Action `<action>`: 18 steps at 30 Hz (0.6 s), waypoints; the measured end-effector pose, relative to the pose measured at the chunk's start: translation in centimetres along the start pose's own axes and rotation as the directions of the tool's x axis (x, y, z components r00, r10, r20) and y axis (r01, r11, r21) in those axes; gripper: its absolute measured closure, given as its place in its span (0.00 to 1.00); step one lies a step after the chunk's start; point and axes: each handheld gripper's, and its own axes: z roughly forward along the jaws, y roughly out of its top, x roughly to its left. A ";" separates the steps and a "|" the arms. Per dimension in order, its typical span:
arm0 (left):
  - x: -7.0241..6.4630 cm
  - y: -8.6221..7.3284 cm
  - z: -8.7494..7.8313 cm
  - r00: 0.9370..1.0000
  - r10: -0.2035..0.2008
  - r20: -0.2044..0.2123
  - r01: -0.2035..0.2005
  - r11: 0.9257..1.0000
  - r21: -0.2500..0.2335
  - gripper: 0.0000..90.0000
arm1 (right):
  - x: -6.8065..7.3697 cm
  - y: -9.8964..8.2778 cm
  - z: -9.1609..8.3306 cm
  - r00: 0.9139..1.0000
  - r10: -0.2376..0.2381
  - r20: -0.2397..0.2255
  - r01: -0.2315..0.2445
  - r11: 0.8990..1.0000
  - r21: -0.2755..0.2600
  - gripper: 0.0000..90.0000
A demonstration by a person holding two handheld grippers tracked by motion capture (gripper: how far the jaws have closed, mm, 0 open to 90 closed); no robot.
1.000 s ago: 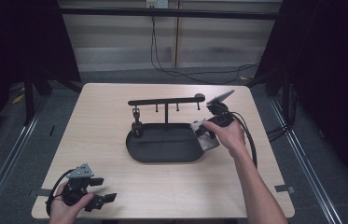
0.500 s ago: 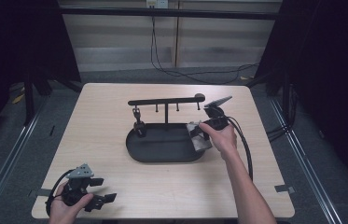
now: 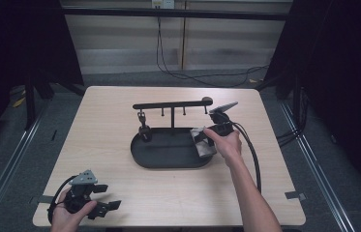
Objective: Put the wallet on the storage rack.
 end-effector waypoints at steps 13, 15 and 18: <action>0.1 0.0 -0.1 1.000 -0.001 0.003 0.001 1.000 0.004 0.19 | 0.2 0.1 1.3 1.000 0.011 -0.015 -0.011 1.000 -0.009 0.38; 0.1 0.0 0.0 1.000 0.000 0.003 0.000 1.000 0.004 0.19 | 0.2 0.0 1.6 1.000 0.011 -0.014 -0.011 1.000 -0.003 0.38; 0.1 0.0 -0.1 1.000 0.001 0.005 -0.001 1.000 0.006 0.19 | 0.1 0.0 2.1 1.000 0.006 -0.012 -0.006 1.000 0.006 0.38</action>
